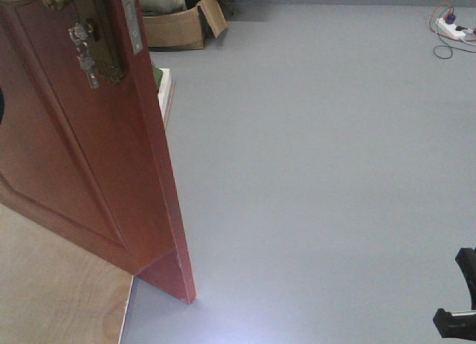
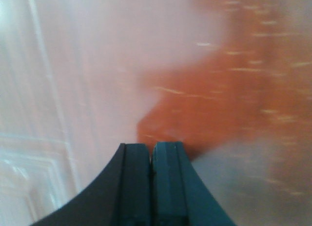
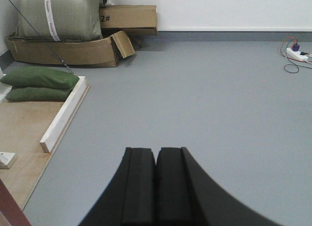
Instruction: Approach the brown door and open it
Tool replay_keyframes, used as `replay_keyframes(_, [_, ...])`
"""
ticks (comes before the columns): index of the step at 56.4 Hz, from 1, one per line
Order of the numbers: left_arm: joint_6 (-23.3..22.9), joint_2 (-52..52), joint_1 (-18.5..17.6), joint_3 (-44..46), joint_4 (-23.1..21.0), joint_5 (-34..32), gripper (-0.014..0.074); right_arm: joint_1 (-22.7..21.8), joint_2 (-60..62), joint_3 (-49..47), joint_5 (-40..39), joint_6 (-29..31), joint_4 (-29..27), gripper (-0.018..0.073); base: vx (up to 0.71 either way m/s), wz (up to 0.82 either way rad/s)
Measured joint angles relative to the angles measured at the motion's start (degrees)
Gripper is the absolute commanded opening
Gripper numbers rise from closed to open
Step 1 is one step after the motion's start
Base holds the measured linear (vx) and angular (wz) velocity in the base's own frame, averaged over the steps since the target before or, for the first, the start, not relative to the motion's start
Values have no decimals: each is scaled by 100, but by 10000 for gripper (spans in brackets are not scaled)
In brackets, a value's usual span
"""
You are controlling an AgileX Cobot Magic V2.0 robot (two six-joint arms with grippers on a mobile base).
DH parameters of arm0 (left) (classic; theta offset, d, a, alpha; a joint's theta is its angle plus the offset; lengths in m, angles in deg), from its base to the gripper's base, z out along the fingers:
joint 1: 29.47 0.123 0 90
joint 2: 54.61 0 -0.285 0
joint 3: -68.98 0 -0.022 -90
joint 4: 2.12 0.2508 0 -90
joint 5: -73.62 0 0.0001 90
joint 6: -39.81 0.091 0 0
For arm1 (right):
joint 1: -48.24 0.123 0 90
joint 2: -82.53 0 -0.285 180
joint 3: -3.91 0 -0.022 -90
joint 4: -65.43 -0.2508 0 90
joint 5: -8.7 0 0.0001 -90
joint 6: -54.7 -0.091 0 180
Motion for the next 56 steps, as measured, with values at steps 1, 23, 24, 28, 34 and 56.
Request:
replay_keyframes(1, [0,0,0,0,0,0,-6,0,0,0,0,0,0,0,16,-3])
replay_keyframes(23, [0,0,0,0,0,0,-6,0,0,0,0,0,0,0,17,-4])
replay_keyframes(24, [0,0,0,0,0,0,-6,0,0,0,0,0,0,0,18,-4])
replay_keyframes(28, [0,0,0,0,0,0,-6,0,0,0,0,0,0,0,18,-4])
replay_keyframes(34, [0,0,0,0,0,0,-6,0,0,0,0,0,0,0,19,-4])
replay_keyframes(56, [0,0,0,0,0,0,-6,0,0,0,0,0,0,0,21,1])
